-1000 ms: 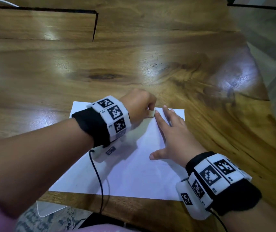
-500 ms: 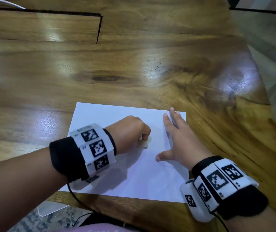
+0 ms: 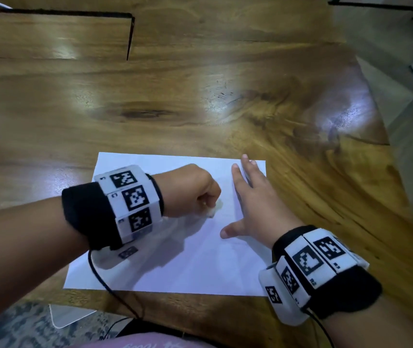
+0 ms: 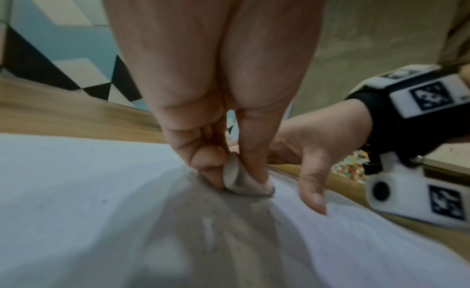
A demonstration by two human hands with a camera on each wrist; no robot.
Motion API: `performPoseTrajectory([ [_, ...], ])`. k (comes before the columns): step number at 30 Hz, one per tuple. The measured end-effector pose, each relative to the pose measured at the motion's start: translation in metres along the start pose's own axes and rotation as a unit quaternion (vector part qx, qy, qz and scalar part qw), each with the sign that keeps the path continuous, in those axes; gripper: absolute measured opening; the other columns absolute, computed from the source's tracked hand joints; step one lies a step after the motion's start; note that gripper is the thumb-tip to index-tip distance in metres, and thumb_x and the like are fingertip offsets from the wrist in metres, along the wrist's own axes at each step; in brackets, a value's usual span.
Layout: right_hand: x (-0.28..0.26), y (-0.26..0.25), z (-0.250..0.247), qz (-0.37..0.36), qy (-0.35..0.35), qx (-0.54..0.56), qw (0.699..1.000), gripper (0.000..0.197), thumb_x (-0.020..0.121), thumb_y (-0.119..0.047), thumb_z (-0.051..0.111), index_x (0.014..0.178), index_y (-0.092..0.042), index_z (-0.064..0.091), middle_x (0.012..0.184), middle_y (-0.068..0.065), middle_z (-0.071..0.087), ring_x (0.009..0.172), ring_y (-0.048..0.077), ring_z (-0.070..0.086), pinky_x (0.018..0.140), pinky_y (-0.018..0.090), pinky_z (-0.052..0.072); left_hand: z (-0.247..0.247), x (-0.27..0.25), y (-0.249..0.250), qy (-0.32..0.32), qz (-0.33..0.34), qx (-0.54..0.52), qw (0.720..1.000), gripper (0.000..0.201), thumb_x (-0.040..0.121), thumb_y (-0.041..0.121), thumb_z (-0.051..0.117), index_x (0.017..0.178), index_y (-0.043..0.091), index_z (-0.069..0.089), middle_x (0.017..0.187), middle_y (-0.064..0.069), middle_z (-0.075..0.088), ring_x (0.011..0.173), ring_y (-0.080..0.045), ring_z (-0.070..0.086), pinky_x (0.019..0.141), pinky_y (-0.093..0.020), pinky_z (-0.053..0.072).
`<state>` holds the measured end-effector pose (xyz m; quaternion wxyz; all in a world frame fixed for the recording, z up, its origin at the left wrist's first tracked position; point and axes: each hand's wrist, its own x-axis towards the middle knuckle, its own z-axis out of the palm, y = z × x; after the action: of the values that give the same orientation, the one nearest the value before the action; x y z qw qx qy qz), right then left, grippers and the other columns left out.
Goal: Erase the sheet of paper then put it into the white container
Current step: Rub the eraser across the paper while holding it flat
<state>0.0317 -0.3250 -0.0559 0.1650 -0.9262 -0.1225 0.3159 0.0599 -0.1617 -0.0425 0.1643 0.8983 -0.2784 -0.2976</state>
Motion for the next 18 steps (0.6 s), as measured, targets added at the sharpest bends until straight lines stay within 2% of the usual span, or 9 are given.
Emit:
performPoseTrajectory([
  [2,-0.001,-0.001,-0.001,-0.002,0.000,0.002,1.000,0.129,0.067,-0.044,0.080,0.149,-0.014,-0.014,0.152,0.000,-0.034,0.142,0.014,-0.026,0.113,0.022,-0.004,-0.008,0.008,0.000,0.014,-0.021,-0.019,1.000,0.006,0.078,0.020,0.065,0.083,0.017,0.067,0.083,-0.001,0.063,0.077,-0.017,0.055,0.060,-0.022,0.034],
  [5,-0.001,-0.002,-0.002,-0.003,0.001,0.006,1.000,0.128,0.068,-0.044,0.080,0.149,-0.014,-0.014,0.152,0.000,-0.034,0.142,0.014,-0.027,0.113,0.022,-0.006,-0.016,0.033,0.000,0.143,-0.046,-0.012,0.989,0.012,0.079,0.016,0.064,0.089,0.010,0.065,0.083,-0.002,0.049,0.076,-0.020,0.048,0.063,-0.022,0.029],
  [7,-0.001,-0.001,-0.002,-0.003,0.003,0.005,1.000,0.128,0.068,-0.045,0.080,0.149,-0.015,-0.014,0.152,-0.001,-0.034,0.142,0.014,-0.026,0.112,0.022,-0.006,-0.012,0.037,0.003,0.192,-0.054,-0.011,0.980,0.012,0.080,0.015,0.062,0.089,0.006,0.063,0.084,-0.003,0.045,0.076,-0.024,0.049,0.066,-0.027,0.036],
  [9,-0.001,0.000,0.000,-0.005,0.006,0.010,1.000,0.128,0.067,-0.044,0.080,0.149,-0.015,-0.014,0.152,-0.002,-0.034,0.142,0.013,-0.026,0.111,0.020,-0.006,-0.003,0.025,0.005,0.180,-0.040,-0.024,0.982,0.006,0.081,0.012,0.059,0.081,0.006,0.061,0.080,-0.005,0.045,0.076,-0.028,0.052,0.067,-0.032,0.042],
  [11,0.000,0.001,0.001,-0.006,0.009,0.014,1.000,0.128,0.067,-0.043,0.081,0.150,-0.016,-0.013,0.152,-0.002,-0.034,0.142,0.012,-0.026,0.109,0.018,-0.006,0.007,0.007,0.005,0.105,-0.001,-0.007,0.994,0.005,0.079,0.009,0.057,0.076,0.009,0.060,0.077,-0.004,0.047,0.072,-0.024,0.049,0.064,-0.028,0.036],
  [13,0.000,0.001,0.001,-0.006,0.006,0.012,1.000,0.128,0.067,-0.042,0.081,0.150,-0.015,-0.013,0.152,-0.001,-0.034,0.142,0.012,-0.026,0.111,0.019,-0.006,0.011,-0.003,0.005,0.049,0.019,0.006,0.999,0.004,0.079,0.013,0.059,0.078,0.011,0.062,0.076,-0.001,0.049,0.071,-0.018,0.046,0.062,-0.022,0.029],
  [15,0.000,0.000,0.000,-0.005,0.006,0.007,1.000,0.128,0.067,-0.043,0.081,0.150,-0.015,-0.013,0.152,0.000,-0.034,0.142,0.013,-0.026,0.112,0.021,-0.005,0.004,0.004,0.003,0.062,0.014,0.006,0.998,0.004,0.079,0.014,0.061,0.081,0.011,0.063,0.079,-0.001,0.049,0.074,-0.018,0.048,0.063,-0.022,0.029],
  [18,0.000,-0.001,-0.001,-0.004,0.006,0.000,1.000,0.128,0.067,-0.045,0.080,0.149,-0.014,-0.014,0.152,0.000,-0.034,0.142,0.014,-0.026,0.114,0.023,-0.005,-0.010,0.030,0.001,0.147,-0.028,-0.010,0.989,0.008,0.079,0.009,0.061,0.086,0.007,0.063,0.083,-0.003,0.048,0.077,-0.022,0.049,0.065,-0.025,0.032],
])
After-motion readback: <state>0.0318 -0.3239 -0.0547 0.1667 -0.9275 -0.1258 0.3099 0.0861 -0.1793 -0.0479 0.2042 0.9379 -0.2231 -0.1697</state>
